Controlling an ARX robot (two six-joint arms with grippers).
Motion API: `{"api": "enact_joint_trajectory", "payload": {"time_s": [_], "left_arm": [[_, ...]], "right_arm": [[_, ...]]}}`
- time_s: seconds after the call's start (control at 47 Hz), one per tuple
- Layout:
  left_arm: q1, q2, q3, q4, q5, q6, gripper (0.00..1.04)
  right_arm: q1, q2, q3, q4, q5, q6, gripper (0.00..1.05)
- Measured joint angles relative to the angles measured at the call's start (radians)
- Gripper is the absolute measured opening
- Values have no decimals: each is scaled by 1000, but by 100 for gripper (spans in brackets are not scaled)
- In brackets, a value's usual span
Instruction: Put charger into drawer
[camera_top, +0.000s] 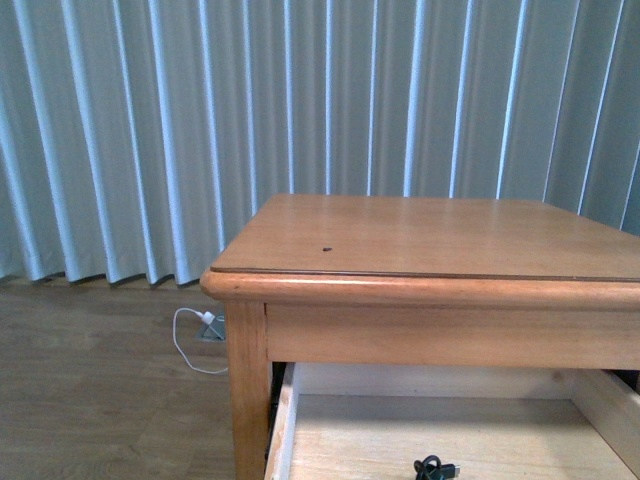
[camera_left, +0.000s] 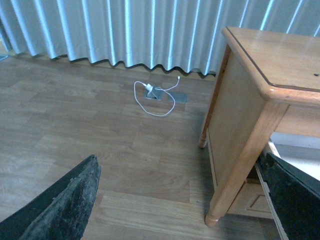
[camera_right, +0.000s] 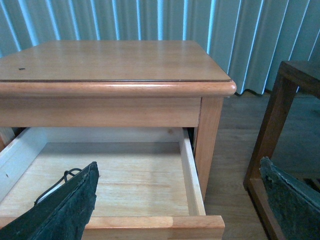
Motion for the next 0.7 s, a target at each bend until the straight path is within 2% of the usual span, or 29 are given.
{"api": "enact_joint_trajectory", "payload": {"time_s": [0.106,0.446,0.531,0.595,0.701], "left_arm": [[67,-97,-45,-37,4,-31,99],[79,-113,-48,-40,25,-36,98],[118,-191,-82,-56,202,26,79],[121,-211,-102,-54,214,45,63],[122,-227,-128,-49,215,53,45]], "right_arm": [[0,0,0,0,0,0,96],[0,0,0,0,0,0,96],[0,0,0,0,0,0,96],[0,0,0,0,0,0,96],[0,0,0,0,0,0,96]]}}
